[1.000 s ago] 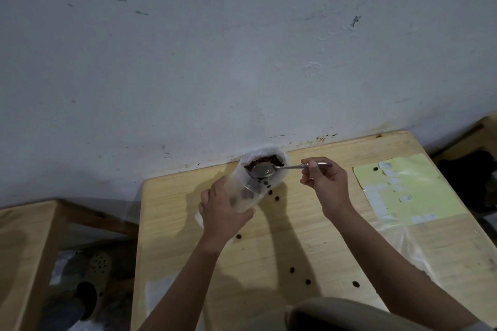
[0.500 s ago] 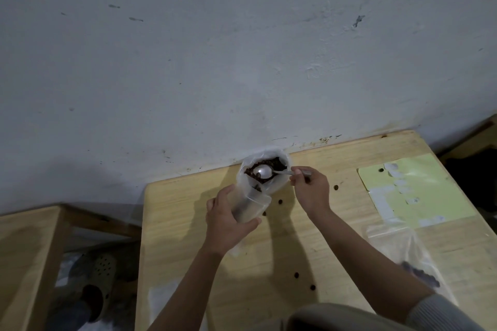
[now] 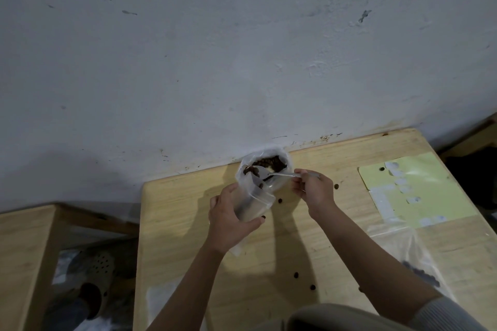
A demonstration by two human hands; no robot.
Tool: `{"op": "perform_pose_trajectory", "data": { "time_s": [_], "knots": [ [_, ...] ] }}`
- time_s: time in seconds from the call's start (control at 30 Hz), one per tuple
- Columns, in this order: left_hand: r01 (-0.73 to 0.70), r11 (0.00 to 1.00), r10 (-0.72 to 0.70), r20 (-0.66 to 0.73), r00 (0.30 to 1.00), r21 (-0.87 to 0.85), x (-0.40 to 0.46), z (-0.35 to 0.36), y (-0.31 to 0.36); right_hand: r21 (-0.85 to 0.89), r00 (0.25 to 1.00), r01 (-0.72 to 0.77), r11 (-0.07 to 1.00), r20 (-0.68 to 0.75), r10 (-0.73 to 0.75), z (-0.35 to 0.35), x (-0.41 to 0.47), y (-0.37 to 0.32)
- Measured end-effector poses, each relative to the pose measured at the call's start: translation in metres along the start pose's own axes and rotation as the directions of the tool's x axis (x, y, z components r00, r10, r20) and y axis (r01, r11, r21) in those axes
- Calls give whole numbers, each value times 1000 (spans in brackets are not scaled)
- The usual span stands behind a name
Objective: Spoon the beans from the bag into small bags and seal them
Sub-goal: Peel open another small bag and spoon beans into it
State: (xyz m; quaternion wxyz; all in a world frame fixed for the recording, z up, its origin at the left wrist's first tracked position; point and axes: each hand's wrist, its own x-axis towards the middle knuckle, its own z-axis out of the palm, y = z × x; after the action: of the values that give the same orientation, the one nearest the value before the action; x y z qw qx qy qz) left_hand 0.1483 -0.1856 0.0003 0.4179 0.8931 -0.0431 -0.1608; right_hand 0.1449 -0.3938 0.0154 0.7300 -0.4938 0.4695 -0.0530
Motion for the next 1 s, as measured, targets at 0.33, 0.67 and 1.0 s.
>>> {"op": "perform_pose_trajectory", "data": {
  "time_s": [0.33, 0.67, 1.0],
  "knots": [
    [0, 999, 4, -81, 997, 50, -4, -10, 5, 28, 989, 133, 991, 55, -135, -20, -21, -32],
    [35, 997, -24, -155, 988, 63, -1, -4, 21, -84, 867, 466, 881, 244, -435, -27, -46, -41],
    [-81, 990, 49, -257, 965, -116, -13, -3, 29, -204, 935, 351, 914, 133, -329, -11, -22, -29]
  ]
}}
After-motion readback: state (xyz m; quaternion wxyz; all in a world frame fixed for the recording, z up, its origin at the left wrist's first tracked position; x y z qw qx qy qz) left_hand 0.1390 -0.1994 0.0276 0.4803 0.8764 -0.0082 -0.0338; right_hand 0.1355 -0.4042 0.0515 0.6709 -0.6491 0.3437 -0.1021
